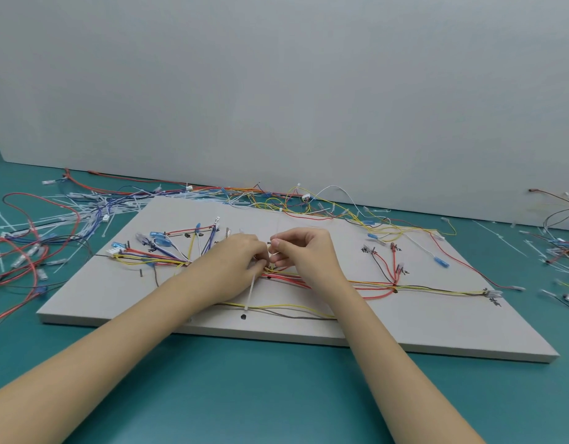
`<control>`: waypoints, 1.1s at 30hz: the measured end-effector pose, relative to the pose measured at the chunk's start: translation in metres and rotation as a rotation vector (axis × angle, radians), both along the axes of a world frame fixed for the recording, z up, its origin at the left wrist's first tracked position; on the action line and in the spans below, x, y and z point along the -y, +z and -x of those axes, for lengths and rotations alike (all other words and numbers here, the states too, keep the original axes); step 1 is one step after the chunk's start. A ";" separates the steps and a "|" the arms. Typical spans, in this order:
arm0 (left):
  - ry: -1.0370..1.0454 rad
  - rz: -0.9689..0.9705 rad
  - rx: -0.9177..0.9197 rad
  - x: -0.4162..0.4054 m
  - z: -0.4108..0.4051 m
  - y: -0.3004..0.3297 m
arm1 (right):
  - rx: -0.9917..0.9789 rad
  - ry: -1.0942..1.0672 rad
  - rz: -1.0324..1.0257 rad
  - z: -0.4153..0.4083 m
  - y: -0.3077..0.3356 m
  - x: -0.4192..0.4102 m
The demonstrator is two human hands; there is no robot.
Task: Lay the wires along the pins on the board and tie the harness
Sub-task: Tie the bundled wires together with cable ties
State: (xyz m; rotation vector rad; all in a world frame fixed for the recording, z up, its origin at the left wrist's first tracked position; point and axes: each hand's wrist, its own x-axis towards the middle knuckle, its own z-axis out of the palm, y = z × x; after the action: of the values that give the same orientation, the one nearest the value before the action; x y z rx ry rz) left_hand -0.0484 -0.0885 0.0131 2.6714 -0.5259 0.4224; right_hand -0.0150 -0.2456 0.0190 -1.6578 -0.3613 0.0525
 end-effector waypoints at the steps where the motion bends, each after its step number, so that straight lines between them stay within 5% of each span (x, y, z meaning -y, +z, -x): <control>1: -0.003 -0.021 0.010 0.000 0.000 -0.001 | 0.005 0.000 0.009 0.000 0.000 0.000; 11: 0.046 -0.040 -0.053 0.003 0.007 -0.005 | 0.067 0.026 0.088 -0.001 -0.002 -0.001; 19: 0.180 0.310 -0.223 0.007 0.004 -0.004 | 0.108 0.039 0.144 -0.005 0.002 -0.003; 33: 0.236 0.444 -0.354 0.006 -0.002 -0.001 | 0.324 0.085 0.515 -0.013 0.013 -0.010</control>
State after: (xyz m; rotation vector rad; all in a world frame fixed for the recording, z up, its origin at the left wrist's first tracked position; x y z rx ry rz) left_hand -0.0467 -0.0950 0.0118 2.3026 -0.0044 0.1032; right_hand -0.0021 -0.2352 0.0323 -2.1654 -0.7091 -0.0670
